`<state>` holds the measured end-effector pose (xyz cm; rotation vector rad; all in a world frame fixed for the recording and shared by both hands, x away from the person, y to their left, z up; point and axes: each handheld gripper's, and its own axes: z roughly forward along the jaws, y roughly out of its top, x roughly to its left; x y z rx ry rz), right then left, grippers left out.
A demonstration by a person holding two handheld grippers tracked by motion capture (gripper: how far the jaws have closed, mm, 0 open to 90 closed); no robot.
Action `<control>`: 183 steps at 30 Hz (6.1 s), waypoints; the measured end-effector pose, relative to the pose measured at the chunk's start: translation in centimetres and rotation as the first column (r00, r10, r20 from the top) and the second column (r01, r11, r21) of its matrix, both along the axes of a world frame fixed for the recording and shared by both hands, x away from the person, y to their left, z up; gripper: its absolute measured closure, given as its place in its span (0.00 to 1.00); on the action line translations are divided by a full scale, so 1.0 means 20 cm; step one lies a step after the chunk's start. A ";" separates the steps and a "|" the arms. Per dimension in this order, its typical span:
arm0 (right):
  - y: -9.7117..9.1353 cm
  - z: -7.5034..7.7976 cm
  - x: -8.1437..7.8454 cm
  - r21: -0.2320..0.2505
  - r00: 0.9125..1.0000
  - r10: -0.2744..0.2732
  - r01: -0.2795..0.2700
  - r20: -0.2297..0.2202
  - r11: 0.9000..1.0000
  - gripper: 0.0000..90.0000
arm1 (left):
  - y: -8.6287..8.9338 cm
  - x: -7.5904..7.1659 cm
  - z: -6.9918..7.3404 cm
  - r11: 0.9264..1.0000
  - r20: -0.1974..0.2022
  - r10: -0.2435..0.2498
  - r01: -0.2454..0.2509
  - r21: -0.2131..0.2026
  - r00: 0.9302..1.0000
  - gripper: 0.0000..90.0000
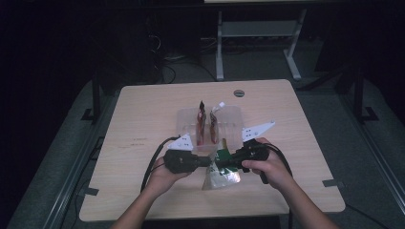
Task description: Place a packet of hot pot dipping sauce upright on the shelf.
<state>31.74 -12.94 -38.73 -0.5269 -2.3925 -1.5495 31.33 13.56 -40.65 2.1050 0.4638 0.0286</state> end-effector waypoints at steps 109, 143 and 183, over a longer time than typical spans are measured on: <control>-0.25 0.09 0.54 -0.048 0.945 -0.322 0.325 0.057 0.944 1.00 | 0.29 -0.09 -0.13 0.989 -0.055 0.070 -0.062 0.135 0.996 0.24; -0.29 0.10 0.56 -0.069 0.908 -0.412 0.417 0.082 0.906 0.69 | 0.27 -0.08 -0.14 0.989 -0.058 0.067 -0.059 0.138 0.996 0.24; -0.48 -0.08 0.06 -0.200 0.891 -0.408 0.444 0.198 0.873 0.32 | 0.40 -0.12 -0.08 0.981 -0.034 0.133 -0.127 0.145 0.991 0.23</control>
